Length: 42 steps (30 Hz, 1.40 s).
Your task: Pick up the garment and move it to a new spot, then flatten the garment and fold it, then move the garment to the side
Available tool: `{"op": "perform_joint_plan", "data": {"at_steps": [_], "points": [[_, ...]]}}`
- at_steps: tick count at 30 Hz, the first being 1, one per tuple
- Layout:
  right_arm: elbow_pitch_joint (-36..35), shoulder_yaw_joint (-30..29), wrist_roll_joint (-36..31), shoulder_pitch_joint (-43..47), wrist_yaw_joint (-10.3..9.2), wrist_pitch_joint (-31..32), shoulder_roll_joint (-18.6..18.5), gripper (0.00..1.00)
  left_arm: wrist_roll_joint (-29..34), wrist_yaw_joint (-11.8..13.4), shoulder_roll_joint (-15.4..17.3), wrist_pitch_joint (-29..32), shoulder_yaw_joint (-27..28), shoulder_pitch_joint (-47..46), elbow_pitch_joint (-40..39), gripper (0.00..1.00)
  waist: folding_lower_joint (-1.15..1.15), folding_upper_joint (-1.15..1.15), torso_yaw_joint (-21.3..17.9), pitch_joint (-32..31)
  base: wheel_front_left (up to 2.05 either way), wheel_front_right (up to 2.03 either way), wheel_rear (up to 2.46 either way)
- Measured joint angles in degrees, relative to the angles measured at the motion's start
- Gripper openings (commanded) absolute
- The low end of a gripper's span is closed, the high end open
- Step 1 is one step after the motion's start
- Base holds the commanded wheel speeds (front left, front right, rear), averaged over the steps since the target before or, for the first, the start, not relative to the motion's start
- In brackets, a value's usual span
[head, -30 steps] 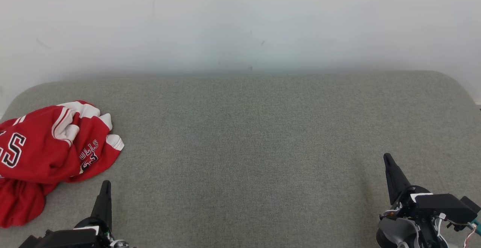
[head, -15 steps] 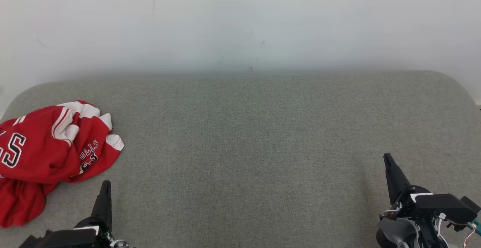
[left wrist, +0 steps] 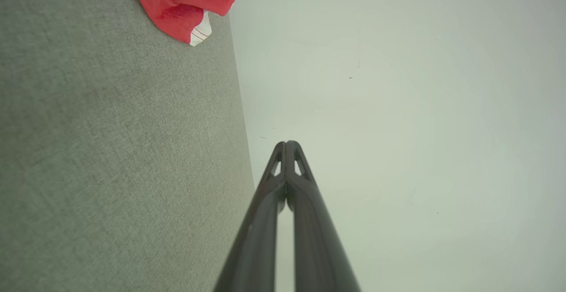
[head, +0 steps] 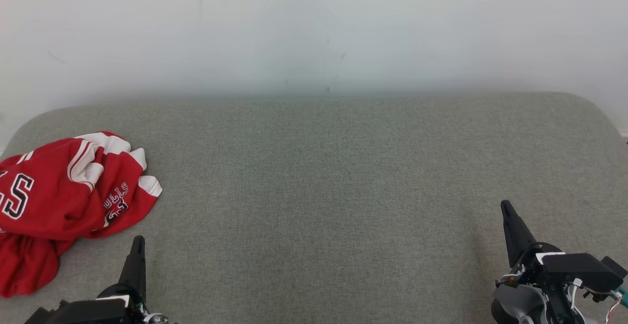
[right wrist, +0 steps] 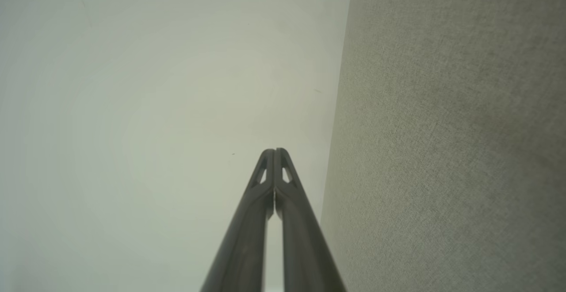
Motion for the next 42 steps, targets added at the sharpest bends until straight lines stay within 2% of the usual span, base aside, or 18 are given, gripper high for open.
{"op": "perform_joint_plan", "data": {"at_steps": [42], "points": [[0.0, 0.0, 0.0, 0.0, 0.0, 0.0, 0.0, 0.0, 0.0, 0.0, 0.0, 0.0, 0.0, 0.0, 0.0, 0.0, 0.0, 0.0, 0.0, 0.0, 0.0, 0.0, 0.0]]}}
